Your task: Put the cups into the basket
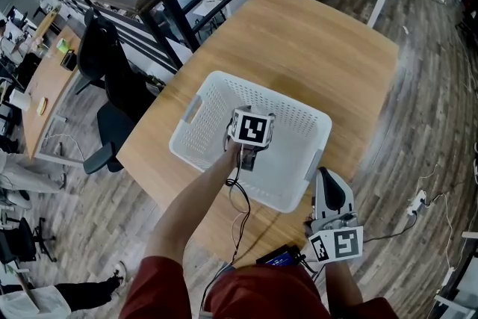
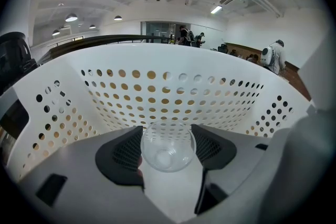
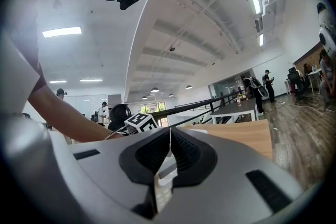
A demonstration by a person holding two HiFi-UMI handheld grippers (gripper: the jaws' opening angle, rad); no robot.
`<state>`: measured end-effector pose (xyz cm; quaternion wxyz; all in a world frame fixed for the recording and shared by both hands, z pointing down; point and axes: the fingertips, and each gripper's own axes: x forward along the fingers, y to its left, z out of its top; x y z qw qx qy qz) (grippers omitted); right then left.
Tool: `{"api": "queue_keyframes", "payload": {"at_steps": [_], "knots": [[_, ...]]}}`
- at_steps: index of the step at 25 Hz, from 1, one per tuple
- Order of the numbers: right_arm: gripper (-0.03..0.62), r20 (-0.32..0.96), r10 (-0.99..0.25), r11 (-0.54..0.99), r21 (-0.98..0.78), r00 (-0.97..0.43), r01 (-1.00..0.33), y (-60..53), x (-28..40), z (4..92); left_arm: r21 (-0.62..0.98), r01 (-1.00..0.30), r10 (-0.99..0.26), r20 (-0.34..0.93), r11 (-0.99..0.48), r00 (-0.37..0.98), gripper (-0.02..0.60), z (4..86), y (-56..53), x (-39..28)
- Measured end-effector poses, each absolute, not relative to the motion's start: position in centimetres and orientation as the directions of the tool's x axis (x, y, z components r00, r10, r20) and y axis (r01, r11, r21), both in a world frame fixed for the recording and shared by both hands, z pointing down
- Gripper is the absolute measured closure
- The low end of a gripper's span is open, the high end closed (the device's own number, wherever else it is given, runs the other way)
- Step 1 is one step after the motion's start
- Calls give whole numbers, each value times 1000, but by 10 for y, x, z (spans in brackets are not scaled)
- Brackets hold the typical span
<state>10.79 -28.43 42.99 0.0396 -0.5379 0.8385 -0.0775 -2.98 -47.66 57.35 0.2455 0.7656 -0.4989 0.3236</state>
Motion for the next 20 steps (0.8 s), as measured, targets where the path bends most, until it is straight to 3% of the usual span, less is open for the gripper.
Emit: {"api": "queue_keyframes", "payload": {"at_steps": [10,20], "knots": [[582,11,-908,411,-175,-420,-894,-284,110,429,39,-920,-603,744,-389,286,286,575,-477,-29],[582,16,-908,411,-176,-420,-895,-285,109,431,25,-919,-629,722,-394,289,213,570,-483,-28]]}}
